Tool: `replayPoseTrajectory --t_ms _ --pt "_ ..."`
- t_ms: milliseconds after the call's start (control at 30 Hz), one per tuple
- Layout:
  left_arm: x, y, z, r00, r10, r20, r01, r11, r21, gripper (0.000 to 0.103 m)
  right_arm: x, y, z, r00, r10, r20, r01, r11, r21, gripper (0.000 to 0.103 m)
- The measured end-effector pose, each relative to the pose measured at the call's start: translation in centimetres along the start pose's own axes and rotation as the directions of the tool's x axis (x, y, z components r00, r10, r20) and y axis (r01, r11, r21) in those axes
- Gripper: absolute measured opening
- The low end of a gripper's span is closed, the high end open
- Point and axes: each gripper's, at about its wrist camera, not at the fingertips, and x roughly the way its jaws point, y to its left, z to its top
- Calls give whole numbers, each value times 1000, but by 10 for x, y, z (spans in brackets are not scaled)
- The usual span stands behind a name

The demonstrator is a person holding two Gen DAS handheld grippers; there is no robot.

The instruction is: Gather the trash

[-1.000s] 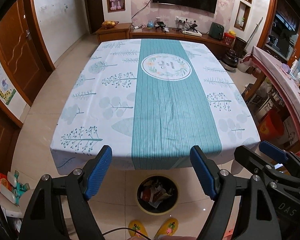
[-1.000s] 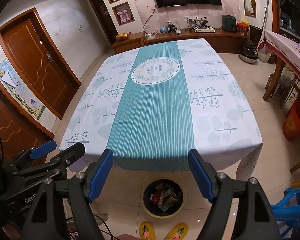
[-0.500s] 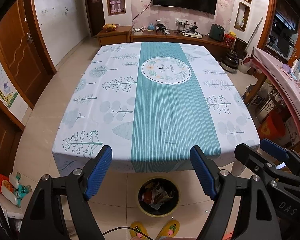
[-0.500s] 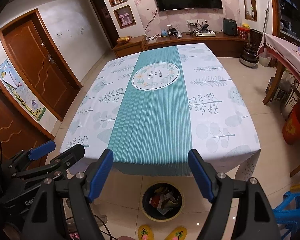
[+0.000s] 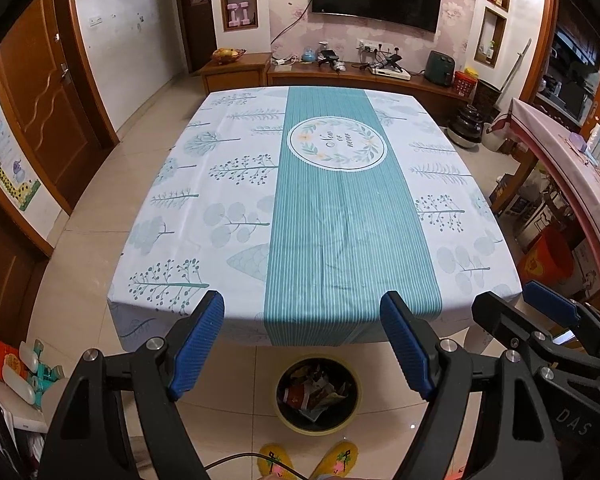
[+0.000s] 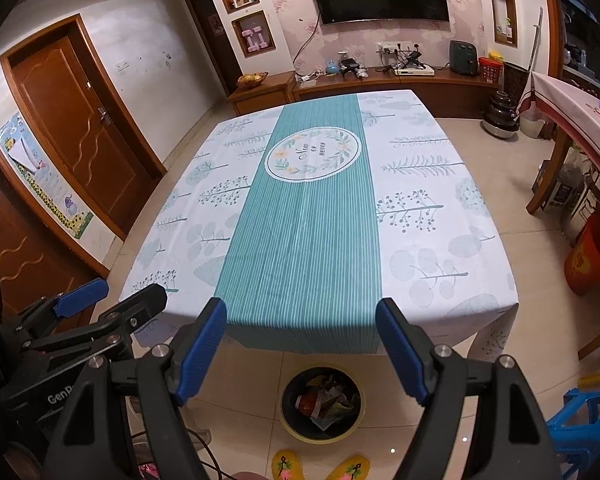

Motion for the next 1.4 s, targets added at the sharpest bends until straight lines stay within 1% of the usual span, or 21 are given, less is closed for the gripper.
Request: replayPoseTrajectory --t_ms 833,1400 --pt "-1 -2 -1 1000 15 -6 -15 1000 -3 79 0 -3 -3 1000 6 -13 -6 1000 -15 77" --pt "4 -5 -1 1000 21 -23 -21 1000 -10 79 10 -15 -1 999 16 -33 -17 1000 -23 77"
